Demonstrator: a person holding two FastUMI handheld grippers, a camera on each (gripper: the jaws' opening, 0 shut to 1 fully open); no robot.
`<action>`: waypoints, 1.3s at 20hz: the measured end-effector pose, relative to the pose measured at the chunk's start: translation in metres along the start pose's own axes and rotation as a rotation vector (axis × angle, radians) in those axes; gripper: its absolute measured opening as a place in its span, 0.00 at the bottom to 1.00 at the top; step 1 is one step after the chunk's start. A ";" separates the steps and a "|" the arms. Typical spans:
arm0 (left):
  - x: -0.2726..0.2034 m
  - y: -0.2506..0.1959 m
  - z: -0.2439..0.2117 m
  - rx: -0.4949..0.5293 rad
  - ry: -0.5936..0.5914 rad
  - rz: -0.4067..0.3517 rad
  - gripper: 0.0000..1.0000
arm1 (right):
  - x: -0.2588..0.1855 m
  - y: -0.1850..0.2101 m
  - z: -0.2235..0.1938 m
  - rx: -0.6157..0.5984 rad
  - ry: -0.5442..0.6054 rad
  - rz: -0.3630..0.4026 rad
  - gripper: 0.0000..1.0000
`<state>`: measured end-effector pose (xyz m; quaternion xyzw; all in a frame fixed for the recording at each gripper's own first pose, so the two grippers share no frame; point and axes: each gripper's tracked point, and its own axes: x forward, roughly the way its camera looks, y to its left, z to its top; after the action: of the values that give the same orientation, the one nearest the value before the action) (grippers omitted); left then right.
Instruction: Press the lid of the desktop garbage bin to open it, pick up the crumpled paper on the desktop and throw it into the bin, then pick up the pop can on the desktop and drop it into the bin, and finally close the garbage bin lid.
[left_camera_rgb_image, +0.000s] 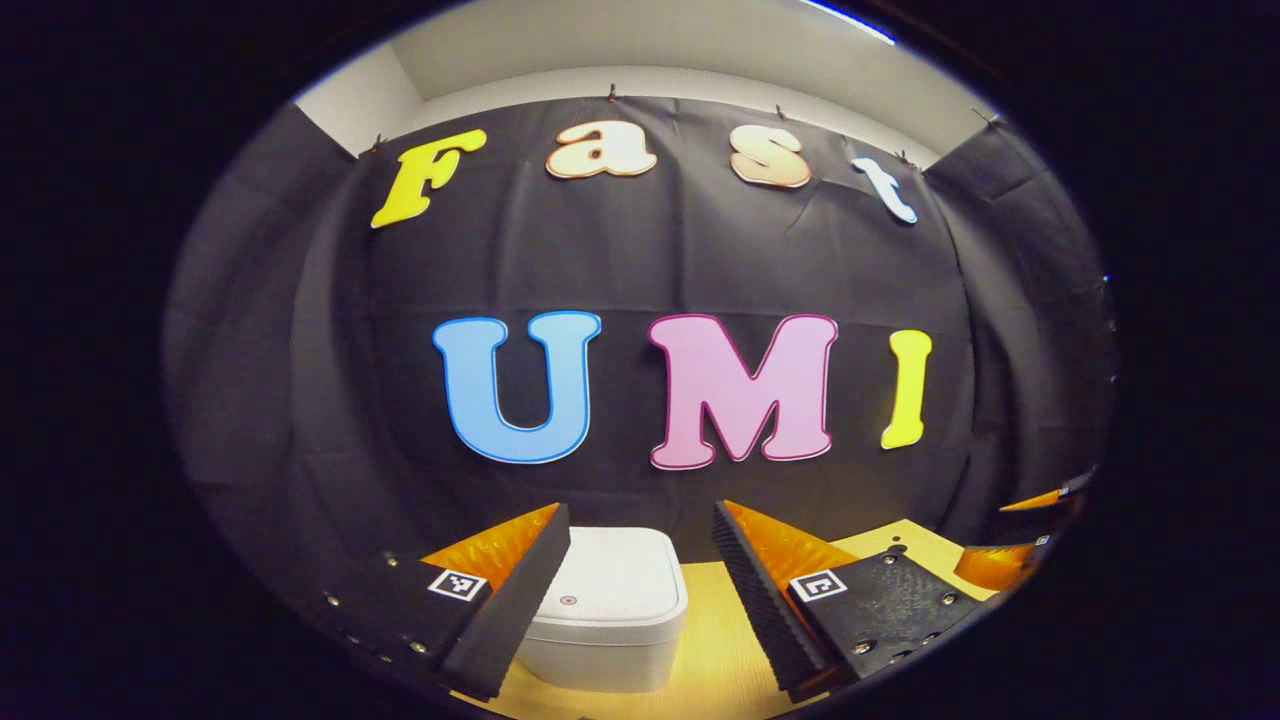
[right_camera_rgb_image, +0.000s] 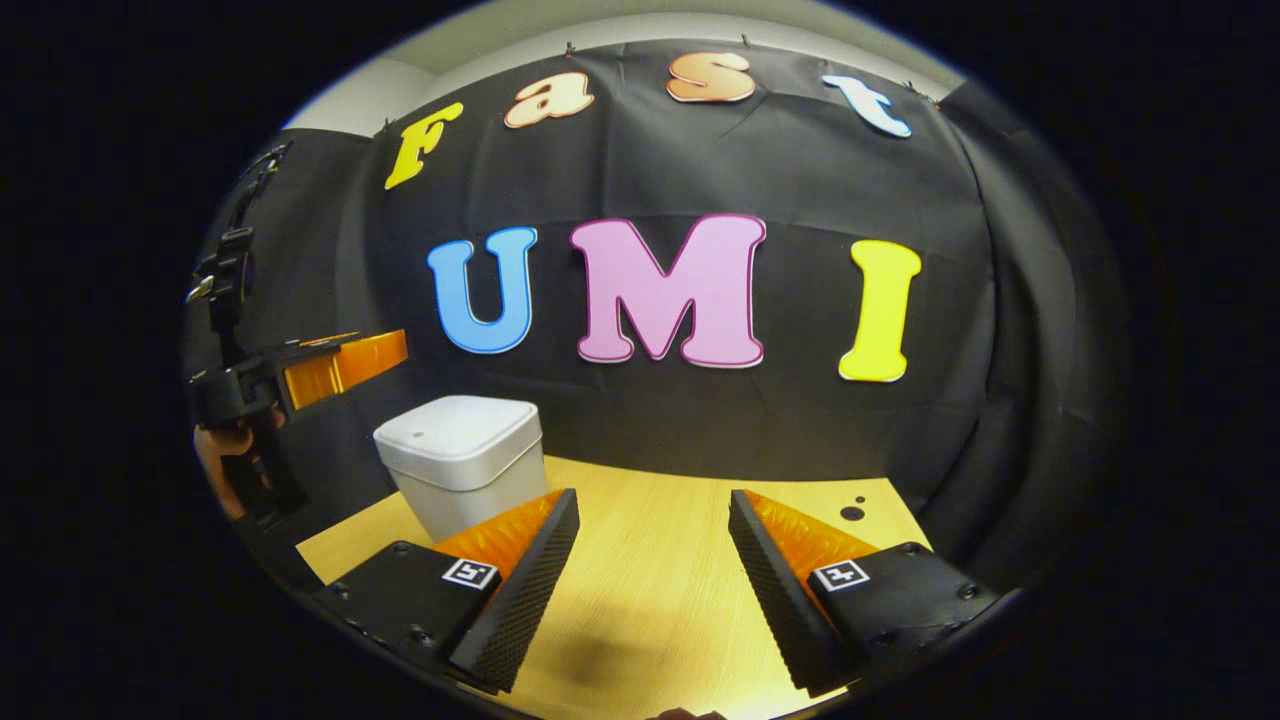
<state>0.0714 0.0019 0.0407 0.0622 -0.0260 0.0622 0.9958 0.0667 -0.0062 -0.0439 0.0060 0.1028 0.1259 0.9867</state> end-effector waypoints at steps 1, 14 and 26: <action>-0.008 -0.003 0.001 0.010 0.004 -0.017 0.95 | -0.005 0.007 0.001 0.002 -0.004 -0.010 0.98; -0.085 0.010 -0.019 -0.054 -0.030 -0.108 0.94 | -0.064 0.075 0.016 0.002 -0.101 -0.141 0.98; -0.098 0.025 -0.035 -0.037 -0.004 -0.136 0.95 | -0.081 0.088 0.020 0.022 -0.132 -0.165 0.98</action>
<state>-0.0277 0.0195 0.0034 0.0457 -0.0248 -0.0063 0.9986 -0.0281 0.0592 -0.0045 0.0164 0.0391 0.0424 0.9982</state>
